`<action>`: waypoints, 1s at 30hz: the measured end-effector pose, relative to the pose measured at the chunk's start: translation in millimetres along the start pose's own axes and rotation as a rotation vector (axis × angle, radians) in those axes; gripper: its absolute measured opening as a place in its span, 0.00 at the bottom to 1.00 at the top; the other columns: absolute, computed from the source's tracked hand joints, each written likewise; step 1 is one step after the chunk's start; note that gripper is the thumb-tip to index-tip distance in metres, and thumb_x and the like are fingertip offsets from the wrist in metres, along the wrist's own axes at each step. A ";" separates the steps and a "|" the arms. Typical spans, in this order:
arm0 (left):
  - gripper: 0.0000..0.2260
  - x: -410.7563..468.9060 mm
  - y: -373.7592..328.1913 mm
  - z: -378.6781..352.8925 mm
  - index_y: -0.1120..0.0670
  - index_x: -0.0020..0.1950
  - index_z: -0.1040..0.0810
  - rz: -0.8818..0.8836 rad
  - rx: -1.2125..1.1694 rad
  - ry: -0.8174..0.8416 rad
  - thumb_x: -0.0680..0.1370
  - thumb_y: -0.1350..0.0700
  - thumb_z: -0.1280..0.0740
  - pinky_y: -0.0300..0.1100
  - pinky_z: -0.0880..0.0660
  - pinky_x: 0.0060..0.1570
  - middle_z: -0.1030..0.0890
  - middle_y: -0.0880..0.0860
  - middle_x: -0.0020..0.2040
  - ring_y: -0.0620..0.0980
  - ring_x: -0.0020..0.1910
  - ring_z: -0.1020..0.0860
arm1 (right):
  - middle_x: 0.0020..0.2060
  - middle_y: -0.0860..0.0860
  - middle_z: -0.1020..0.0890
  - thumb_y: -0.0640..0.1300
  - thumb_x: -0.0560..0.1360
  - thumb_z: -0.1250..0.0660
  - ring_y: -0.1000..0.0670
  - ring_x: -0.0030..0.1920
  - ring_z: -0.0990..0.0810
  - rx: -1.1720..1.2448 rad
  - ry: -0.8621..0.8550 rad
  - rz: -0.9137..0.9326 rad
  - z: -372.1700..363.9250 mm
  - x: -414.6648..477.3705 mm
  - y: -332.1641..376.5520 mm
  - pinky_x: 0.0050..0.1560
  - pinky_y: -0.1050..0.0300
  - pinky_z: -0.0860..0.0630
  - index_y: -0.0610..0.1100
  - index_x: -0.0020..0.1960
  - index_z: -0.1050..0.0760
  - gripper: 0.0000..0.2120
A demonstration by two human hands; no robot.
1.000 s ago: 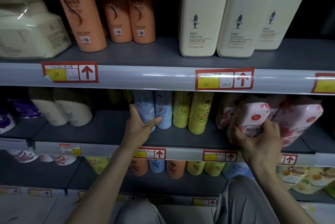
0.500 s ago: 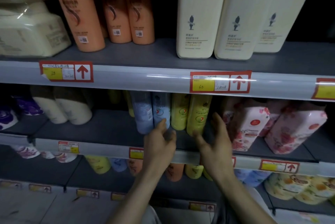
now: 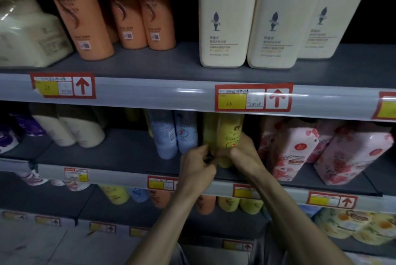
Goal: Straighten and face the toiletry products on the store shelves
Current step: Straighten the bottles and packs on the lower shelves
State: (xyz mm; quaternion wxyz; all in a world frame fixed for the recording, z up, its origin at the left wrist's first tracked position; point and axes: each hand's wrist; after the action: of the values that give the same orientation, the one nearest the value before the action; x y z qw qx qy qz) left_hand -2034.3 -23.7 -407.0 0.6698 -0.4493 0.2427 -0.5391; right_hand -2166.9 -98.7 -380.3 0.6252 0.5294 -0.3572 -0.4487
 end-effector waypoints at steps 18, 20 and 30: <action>0.19 -0.9 -6.4 26.5 0.46 0.61 0.19 -0.012 -0.213 0.030 0.73 0.59 0.22 0.48 0.20 0.61 0.14 0.42 0.54 0.40 0.56 0.17 | 0.49 0.53 0.16 0.49 0.66 0.16 0.56 0.50 0.16 -0.196 -0.056 0.060 21.2 -43.7 -8.8 0.48 0.60 0.18 0.46 0.60 0.33 0.32; 0.18 -5.9 -1.8 30.2 0.46 0.61 0.19 -0.015 -0.162 0.041 0.73 0.57 0.22 0.48 0.20 0.61 0.14 0.41 0.54 0.38 0.56 0.17 | 0.48 0.56 0.16 0.52 0.66 0.16 0.60 0.48 0.17 -0.314 -0.092 0.125 23.7 -49.6 -8.5 0.44 0.64 0.20 0.49 0.58 0.29 0.29; 0.16 -36.7 24.8 82.9 0.44 0.60 0.20 0.030 0.133 -0.081 0.74 0.45 0.25 0.48 0.19 0.54 0.14 0.42 0.50 0.40 0.52 0.17 | 0.50 0.55 0.21 0.56 0.64 0.17 0.56 0.48 0.20 -0.472 -0.127 0.288 -33.0 -46.8 -4.7 0.49 0.61 0.23 0.57 0.55 0.24 0.25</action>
State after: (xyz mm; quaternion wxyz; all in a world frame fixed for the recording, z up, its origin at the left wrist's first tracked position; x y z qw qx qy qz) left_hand -1965.7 39.4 -394.6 0.7156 -0.4212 0.1859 -0.5253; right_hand -2153.3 -43.7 -389.6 0.7649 0.2839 -0.3529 -0.4581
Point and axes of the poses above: each hand's wrist, its own x-axis towards the middle knuckle, its own z-axis out of the back of the hand, y = z × x
